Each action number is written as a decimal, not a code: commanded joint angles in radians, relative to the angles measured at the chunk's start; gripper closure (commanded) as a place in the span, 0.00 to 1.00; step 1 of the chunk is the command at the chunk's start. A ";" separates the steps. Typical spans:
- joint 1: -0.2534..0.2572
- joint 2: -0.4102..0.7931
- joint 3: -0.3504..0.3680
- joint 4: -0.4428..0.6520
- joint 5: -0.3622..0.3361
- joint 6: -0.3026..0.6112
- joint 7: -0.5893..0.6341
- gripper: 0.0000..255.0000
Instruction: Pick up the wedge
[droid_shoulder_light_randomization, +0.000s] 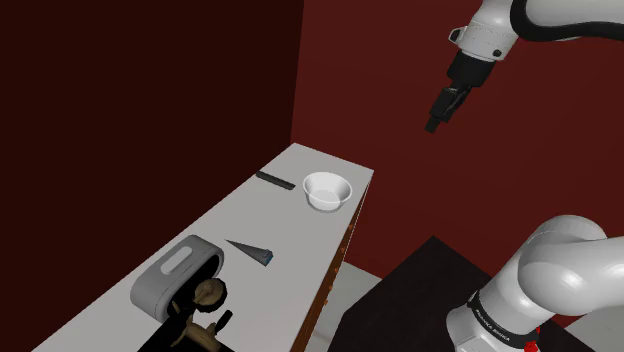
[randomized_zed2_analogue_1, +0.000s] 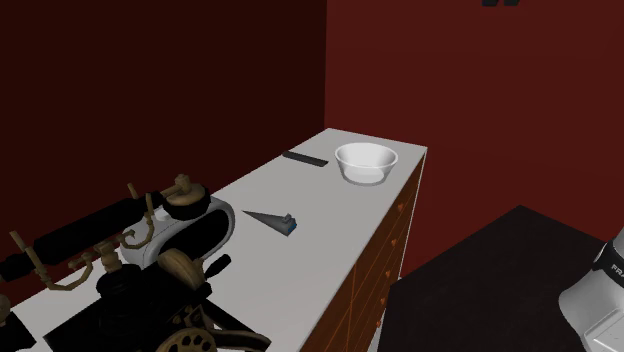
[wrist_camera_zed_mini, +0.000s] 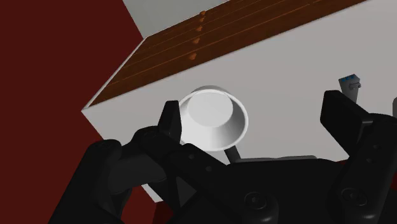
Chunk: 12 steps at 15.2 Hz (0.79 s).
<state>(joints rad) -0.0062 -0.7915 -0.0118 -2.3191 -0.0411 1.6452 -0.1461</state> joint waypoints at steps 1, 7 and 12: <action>0.000 0.000 0.000 0.000 0.000 0.000 0.000 0.00; 0.035 0.121 0.072 -0.049 0.031 0.152 0.057 0.00; 0.060 0.251 0.132 -0.059 0.046 0.276 0.105 0.00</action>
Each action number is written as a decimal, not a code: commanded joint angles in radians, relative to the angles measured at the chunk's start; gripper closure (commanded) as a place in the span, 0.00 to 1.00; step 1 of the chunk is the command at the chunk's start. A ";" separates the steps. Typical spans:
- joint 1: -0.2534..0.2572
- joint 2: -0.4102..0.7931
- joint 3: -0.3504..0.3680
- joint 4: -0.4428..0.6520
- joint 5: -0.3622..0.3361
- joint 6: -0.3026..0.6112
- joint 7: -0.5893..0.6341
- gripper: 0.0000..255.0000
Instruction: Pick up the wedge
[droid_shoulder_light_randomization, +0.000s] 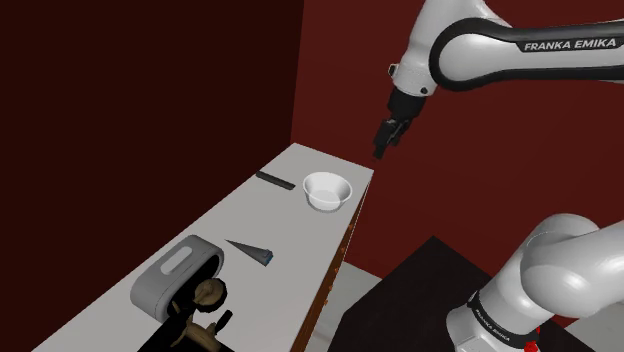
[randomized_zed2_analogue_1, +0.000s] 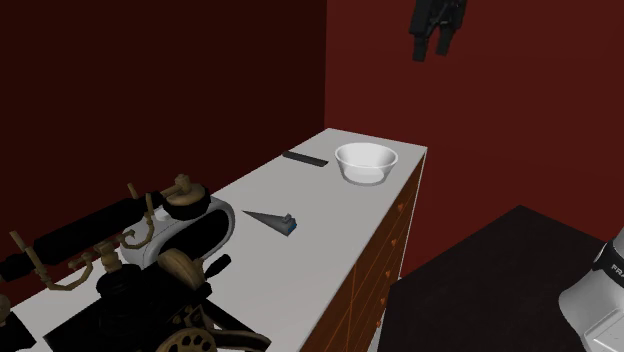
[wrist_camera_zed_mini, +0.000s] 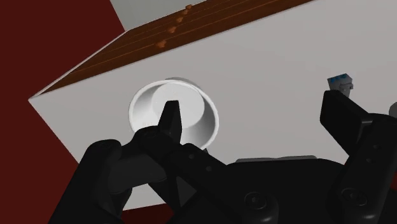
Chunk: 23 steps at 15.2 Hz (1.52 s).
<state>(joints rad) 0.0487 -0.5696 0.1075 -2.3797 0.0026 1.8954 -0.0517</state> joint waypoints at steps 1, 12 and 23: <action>0.009 0.058 0.024 0.004 0.004 0.049 0.020 0.00; 0.046 0.418 0.148 0.099 -0.043 0.274 0.150 0.00; 0.120 0.829 0.202 0.332 -0.205 0.386 0.315 0.00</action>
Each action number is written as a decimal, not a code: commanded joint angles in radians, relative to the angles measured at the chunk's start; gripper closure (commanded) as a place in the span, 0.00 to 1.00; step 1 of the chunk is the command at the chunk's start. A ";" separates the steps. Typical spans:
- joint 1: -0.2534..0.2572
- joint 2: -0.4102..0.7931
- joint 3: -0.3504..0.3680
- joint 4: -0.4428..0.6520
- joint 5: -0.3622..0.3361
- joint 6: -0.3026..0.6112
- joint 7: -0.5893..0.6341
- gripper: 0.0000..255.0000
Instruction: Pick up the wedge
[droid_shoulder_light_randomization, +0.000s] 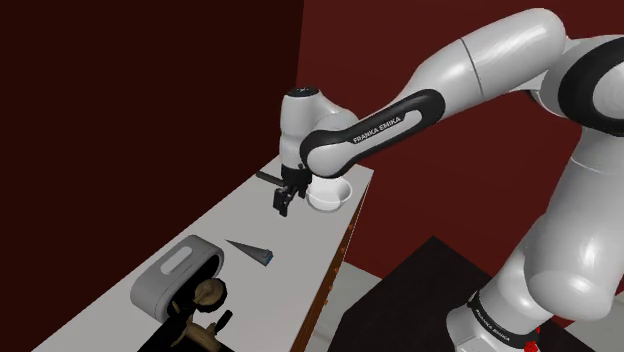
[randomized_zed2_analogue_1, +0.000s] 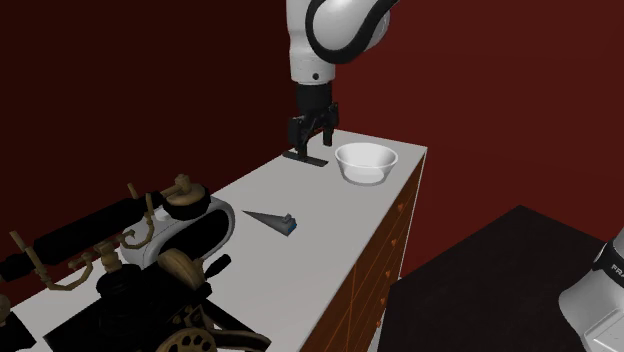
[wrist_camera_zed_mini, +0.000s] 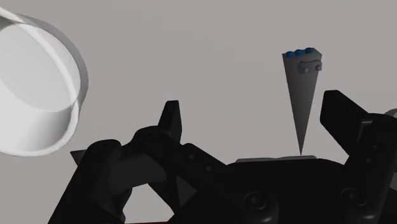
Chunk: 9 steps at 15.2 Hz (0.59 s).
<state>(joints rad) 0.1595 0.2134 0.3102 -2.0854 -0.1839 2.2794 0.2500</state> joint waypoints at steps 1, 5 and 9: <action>0.021 0.084 -0.001 0.066 -0.034 0.006 0.026 0.00; 0.072 0.237 -0.010 0.189 -0.088 0.010 0.067 0.00; 0.127 0.390 -0.024 0.333 -0.127 -0.001 0.093 0.00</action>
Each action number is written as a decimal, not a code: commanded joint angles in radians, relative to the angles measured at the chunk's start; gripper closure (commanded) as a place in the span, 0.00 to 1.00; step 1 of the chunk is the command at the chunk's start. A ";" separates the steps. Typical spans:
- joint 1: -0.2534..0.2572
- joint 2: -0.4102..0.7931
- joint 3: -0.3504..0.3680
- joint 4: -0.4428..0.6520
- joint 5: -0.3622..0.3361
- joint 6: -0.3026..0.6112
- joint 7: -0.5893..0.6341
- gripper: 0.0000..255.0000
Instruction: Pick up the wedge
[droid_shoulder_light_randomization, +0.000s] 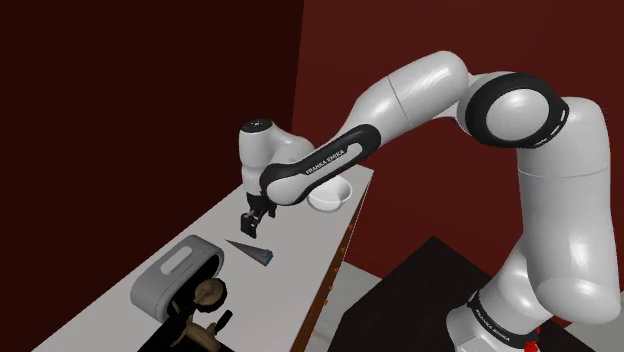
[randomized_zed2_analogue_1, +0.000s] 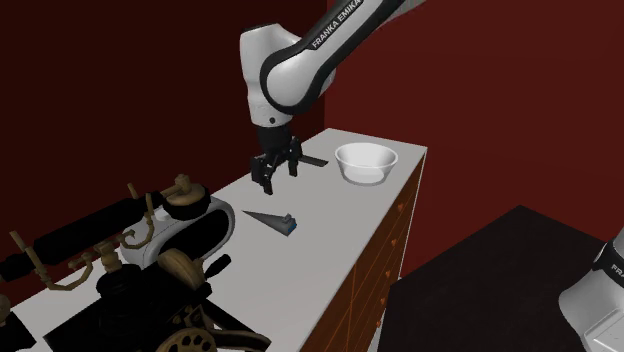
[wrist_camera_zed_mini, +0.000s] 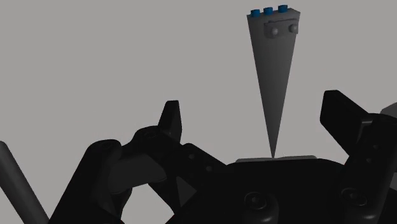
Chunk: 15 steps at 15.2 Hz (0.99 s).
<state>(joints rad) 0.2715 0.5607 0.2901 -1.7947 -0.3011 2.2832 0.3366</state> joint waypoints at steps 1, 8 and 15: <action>0.030 0.081 -0.007 0.082 -0.018 -0.010 0.010 0.00; 0.079 0.231 -0.025 0.218 -0.044 -0.009 0.021 0.00; 0.086 0.277 -0.036 0.233 -0.055 0.022 0.028 1.00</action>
<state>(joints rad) 0.3575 0.8356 0.2546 -1.5627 -0.3555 2.3038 0.3647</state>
